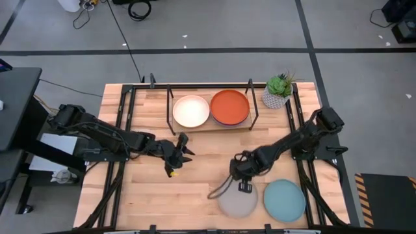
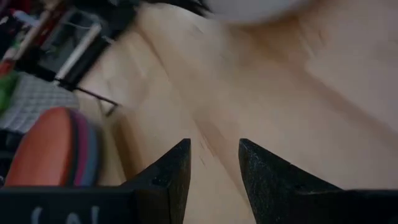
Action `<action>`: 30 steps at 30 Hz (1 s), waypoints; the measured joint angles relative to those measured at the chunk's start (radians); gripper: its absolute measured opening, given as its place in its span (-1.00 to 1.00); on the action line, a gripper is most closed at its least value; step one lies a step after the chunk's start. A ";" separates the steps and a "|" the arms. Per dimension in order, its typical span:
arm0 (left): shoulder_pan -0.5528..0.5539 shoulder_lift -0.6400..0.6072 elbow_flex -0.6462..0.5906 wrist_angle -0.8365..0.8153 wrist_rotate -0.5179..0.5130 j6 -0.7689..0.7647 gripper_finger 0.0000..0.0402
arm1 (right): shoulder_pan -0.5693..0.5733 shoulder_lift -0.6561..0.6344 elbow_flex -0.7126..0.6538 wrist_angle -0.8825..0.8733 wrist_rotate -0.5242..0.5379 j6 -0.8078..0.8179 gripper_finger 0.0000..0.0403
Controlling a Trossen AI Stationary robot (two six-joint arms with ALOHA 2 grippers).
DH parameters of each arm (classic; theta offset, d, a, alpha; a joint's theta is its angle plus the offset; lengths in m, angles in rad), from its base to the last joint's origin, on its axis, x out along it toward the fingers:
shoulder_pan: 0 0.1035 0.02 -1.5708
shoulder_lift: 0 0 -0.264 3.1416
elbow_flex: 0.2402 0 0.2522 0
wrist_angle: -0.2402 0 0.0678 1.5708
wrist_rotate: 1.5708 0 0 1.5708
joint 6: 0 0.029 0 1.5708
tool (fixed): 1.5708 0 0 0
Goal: Place and stack plates onto a shelf
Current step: Stack the gray plate on top of the light orange plate on the shelf
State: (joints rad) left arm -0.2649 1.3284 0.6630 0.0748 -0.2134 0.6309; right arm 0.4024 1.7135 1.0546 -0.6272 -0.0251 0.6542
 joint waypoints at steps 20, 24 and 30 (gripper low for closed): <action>-0.042 0.328 -0.001 0.627 -0.128 0.639 0.34 | -0.274 -0.170 0.000 0.027 -0.130 -0.210 -0.93; -0.043 0.345 -0.001 0.640 -0.075 0.724 0.34 | -0.301 -0.170 0.000 0.087 -0.166 -0.238 -0.93; -0.050 0.367 -0.001 0.725 -0.015 0.787 0.33 | -0.346 -0.170 0.000 0.095 -0.173 -0.254 -0.93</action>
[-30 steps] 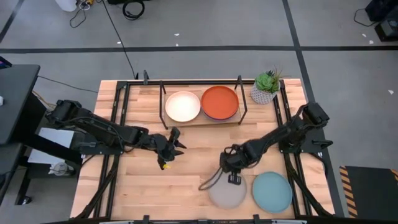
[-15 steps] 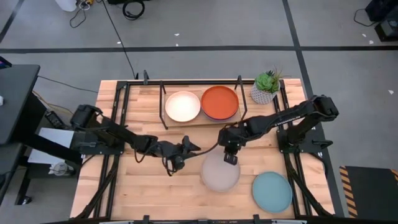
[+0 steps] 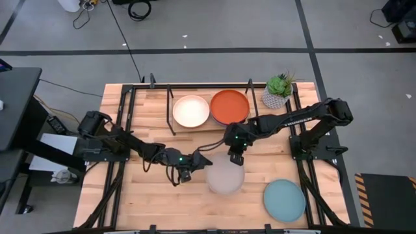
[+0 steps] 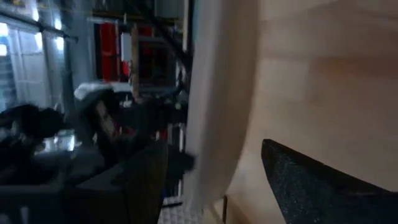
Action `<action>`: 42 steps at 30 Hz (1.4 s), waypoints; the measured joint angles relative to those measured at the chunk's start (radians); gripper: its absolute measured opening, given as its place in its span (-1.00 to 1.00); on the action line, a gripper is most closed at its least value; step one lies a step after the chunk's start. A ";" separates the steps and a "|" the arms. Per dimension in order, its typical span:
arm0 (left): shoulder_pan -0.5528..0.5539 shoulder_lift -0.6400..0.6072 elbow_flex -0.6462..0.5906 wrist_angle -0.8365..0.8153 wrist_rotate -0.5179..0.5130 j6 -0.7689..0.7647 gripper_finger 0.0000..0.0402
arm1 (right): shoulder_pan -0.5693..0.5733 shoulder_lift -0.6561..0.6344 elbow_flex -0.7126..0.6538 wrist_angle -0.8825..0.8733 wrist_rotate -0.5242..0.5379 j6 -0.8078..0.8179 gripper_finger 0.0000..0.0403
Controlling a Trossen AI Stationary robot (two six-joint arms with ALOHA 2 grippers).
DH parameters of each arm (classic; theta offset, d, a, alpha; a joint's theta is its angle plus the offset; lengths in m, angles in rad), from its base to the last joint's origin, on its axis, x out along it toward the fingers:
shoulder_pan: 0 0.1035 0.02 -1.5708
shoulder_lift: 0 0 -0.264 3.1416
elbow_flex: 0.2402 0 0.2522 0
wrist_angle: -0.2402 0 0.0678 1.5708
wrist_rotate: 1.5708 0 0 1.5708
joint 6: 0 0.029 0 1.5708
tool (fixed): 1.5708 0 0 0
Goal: Place and stack plates onto a shelf
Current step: Stack the gray plate on top of the light orange plate on the shelf
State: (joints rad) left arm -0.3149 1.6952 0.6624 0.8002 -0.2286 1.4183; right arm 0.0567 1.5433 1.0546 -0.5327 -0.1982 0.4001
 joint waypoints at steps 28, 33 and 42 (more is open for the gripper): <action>-0.038 -0.009 0.000 -0.068 -0.064 -0.117 -0.68 | -0.054 -0.204 0.066 -0.143 0.138 -0.010 -0.52; -0.026 -0.058 0.000 -0.083 -0.245 -0.139 -0.69 | -0.002 -0.327 0.066 -0.146 0.289 -0.009 -0.51; 0.076 -0.108 0.000 -0.158 -0.644 -0.338 -0.69 | 0.106 -0.360 0.066 -0.147 0.436 0.005 -0.51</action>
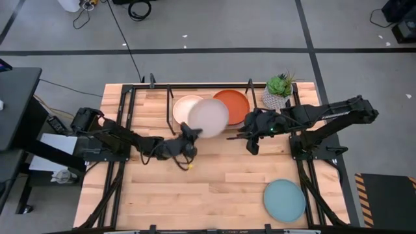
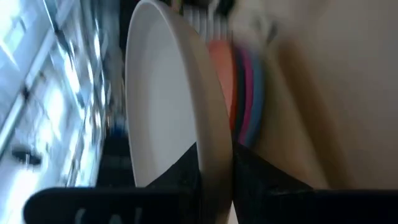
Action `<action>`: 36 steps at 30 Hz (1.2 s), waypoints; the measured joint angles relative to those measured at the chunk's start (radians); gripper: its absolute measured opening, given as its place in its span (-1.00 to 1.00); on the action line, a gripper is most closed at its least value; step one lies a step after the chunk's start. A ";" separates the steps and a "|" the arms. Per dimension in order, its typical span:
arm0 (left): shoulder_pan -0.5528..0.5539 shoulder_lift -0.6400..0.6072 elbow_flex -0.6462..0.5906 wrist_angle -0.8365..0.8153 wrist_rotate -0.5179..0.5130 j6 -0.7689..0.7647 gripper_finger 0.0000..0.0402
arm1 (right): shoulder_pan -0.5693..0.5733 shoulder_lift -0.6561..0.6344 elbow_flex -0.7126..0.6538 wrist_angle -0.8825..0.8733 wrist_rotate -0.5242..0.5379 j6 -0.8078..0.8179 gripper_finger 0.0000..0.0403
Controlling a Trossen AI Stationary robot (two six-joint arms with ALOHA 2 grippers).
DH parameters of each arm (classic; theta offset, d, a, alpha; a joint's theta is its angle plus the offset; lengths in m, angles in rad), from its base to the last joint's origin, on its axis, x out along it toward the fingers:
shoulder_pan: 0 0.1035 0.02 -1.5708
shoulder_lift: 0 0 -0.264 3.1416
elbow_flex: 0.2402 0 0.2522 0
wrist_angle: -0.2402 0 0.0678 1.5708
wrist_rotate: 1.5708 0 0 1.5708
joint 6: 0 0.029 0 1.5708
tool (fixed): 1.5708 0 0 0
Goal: Place and stack plates onto a shelf
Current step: Stack the gray plate on top of the light orange plate on the shelf
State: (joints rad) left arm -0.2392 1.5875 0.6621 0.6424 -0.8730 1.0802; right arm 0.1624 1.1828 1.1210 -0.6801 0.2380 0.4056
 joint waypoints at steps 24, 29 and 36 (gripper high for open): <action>0.095 0.136 0.414 -1.017 -0.118 -0.791 -0.69 | 0.069 0.071 -0.001 -0.004 0.032 -0.016 -0.51; 0.122 0.140 0.414 -1.093 -0.120 -0.889 -0.69 | 0.080 0.071 -0.001 -0.006 0.035 -0.016 -0.51; 0.131 0.140 0.415 -1.116 -0.054 -0.920 -0.42 | 0.079 0.071 -0.001 -0.004 0.049 -0.016 -0.51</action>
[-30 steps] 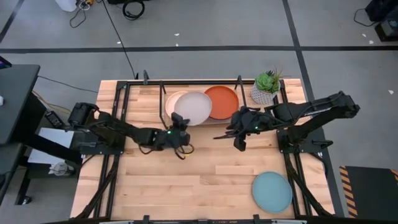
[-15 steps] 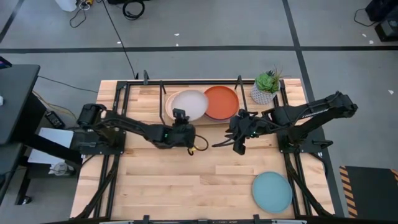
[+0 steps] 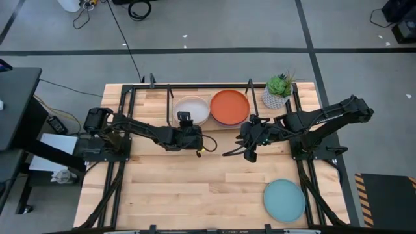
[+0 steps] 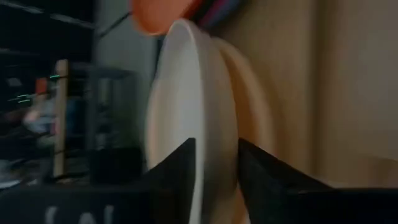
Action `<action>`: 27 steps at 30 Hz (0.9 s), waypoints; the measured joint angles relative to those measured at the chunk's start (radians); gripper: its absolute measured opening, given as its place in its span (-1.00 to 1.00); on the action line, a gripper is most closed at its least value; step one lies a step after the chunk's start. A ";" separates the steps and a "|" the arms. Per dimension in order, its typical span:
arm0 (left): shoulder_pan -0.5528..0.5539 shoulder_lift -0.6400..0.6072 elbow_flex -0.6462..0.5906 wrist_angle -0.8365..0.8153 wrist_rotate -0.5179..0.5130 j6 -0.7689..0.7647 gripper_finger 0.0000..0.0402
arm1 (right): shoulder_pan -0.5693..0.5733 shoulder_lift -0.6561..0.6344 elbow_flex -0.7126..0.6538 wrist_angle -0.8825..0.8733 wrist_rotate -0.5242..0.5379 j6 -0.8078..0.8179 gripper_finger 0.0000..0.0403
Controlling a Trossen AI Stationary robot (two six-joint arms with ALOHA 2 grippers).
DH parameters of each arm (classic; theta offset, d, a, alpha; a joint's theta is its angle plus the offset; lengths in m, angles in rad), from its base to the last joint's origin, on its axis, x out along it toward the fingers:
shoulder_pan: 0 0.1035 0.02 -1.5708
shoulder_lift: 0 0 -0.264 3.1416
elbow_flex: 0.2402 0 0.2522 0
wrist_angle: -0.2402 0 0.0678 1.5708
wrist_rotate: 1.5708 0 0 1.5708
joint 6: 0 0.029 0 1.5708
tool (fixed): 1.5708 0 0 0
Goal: Place and stack plates onto a shelf
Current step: Stack the gray plate on top of the light orange plate on the shelf, then stack the light blue plate on top of the gray plate on the shelf
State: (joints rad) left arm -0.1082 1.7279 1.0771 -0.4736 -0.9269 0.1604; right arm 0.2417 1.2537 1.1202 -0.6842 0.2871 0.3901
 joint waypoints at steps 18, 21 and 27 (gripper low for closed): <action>-0.042 -0.114 -0.017 0.196 0.811 0.071 -0.10 | 0.080 0.054 -0.121 -0.013 -0.154 -0.024 -0.51; -0.043 -0.109 -0.033 0.232 0.865 0.087 -0.10 | 0.129 0.100 -0.156 -0.025 -0.236 -0.025 -0.51; -0.042 -0.110 -0.034 0.237 0.864 0.087 -0.10 | 0.251 0.214 -0.163 -0.182 -0.385 -0.012 -0.51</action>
State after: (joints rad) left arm -0.1497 1.6180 1.0435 -0.2363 -0.0628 0.2470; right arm 0.4922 1.4680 0.9569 -0.8666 -0.0981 0.3779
